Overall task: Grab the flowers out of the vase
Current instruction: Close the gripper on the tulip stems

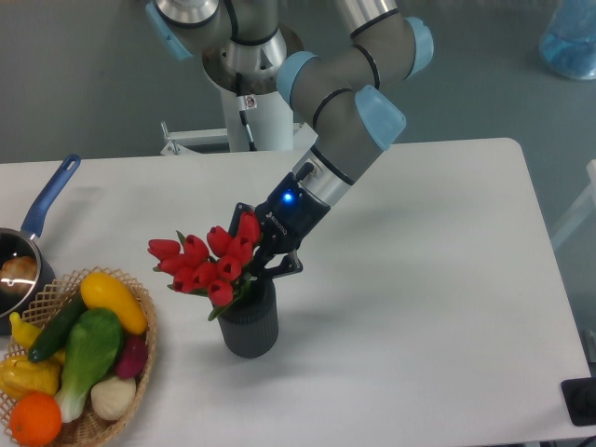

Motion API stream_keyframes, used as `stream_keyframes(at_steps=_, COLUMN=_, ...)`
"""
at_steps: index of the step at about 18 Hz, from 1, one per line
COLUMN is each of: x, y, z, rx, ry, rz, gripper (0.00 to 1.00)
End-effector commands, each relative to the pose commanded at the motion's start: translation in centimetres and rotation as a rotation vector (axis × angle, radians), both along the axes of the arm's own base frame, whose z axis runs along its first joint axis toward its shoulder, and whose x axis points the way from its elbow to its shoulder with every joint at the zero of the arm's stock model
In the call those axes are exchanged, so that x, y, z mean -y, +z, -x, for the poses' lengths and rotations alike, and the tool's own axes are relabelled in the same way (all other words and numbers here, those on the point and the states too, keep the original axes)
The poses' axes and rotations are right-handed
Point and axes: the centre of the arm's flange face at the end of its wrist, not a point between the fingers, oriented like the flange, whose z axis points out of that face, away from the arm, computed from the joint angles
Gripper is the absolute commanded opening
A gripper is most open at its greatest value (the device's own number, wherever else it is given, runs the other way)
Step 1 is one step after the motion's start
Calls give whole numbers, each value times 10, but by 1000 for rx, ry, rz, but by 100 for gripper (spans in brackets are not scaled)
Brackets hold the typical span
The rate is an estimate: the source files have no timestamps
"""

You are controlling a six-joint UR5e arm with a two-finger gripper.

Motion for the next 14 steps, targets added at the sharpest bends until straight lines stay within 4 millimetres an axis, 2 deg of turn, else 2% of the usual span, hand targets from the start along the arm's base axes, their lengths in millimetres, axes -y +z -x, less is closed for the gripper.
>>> stream_keyframes(at_steps=4, x=1, y=5, z=2, rx=-6, ry=5, rz=-6, gripper=26)
stream_keyframes(at_steps=14, x=4, y=33, z=1, rx=29, ry=41, rz=-43, gripper=26)
